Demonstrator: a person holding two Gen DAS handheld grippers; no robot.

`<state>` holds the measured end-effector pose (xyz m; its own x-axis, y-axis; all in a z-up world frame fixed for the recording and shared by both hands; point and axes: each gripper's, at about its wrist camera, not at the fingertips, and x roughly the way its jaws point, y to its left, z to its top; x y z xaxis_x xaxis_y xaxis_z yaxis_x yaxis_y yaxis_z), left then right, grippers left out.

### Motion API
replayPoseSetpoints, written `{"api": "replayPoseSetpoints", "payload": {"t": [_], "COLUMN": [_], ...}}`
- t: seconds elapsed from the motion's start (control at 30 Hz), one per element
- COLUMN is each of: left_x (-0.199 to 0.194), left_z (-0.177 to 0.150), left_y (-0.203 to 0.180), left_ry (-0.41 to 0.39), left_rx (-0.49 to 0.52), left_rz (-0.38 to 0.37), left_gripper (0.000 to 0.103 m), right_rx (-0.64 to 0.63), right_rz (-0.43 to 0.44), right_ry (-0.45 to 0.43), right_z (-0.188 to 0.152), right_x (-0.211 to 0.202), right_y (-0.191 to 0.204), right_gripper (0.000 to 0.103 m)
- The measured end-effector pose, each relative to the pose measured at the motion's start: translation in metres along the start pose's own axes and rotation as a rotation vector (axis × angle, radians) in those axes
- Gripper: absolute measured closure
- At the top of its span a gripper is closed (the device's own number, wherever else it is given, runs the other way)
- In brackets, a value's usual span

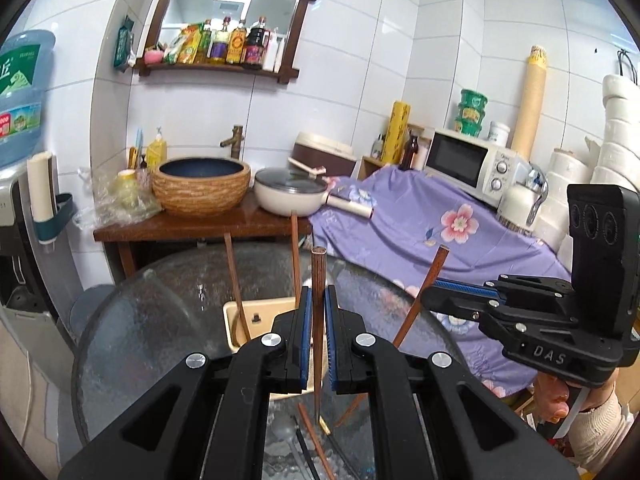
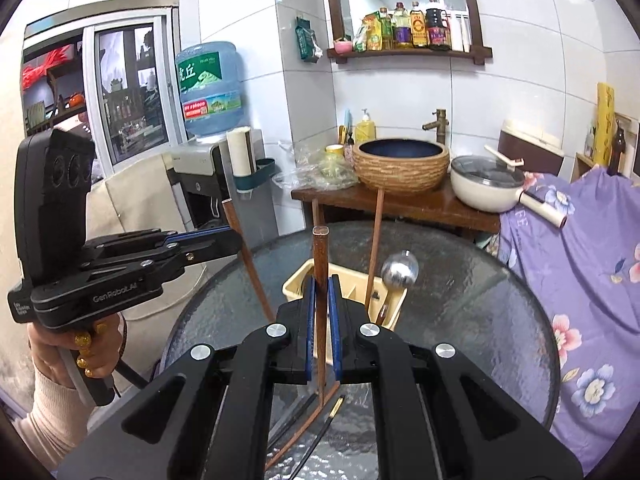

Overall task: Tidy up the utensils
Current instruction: 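Lower both chopsticks into the holder and open both tools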

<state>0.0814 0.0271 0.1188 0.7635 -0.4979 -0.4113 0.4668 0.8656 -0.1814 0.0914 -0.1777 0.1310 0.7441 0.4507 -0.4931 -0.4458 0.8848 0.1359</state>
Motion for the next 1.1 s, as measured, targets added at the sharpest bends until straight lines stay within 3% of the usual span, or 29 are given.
{"api": "replayPoseSetpoints", "payload": {"t": [0.2, 0.43, 0.57, 0.8, 0.83, 1.1], "left_x": [-0.011, -0.022, -0.015, 0.019, 0.023, 0.031], "left_z": [0.033, 0.073, 0.087, 0.078, 0.075, 0.077], "left_y": [0.008, 0.026, 0.034, 0.043, 0.042, 0.039], "left_ry": [-0.073, -0.200, -0.254, -0.228, -0.240, -0.258], "left_rx": [-0.044, -0.123, -0.136, -0.130, -0.108, -0.078], "left_rz": [-0.041, -0.030, 0.063, 0.127, 0.158, 0.186], "left_gripper": [0.097, 0.097, 0.097, 0.097, 0.101, 0.103], "right_rx": [0.016, 0.014, 0.029, 0.022, 0.026, 0.054], "right_rz": [0.003, -0.049, -0.080, -0.144, -0.146, -0.153], "right_ry": [-0.028, -0.101, -0.117, -0.103, -0.096, -0.050], "right_z": [0.043, 0.095, 0.112, 0.101, 0.097, 0.074], "right_x": [-0.010, -0.017, -0.005, 0.029, 0.035, 0.069], "right_y": [-0.004, -0.008, -0.012, -0.022, -0.025, -0.035], "right_gripper": [0.096, 0.096, 0.096, 0.096, 0.096, 0.096]}}
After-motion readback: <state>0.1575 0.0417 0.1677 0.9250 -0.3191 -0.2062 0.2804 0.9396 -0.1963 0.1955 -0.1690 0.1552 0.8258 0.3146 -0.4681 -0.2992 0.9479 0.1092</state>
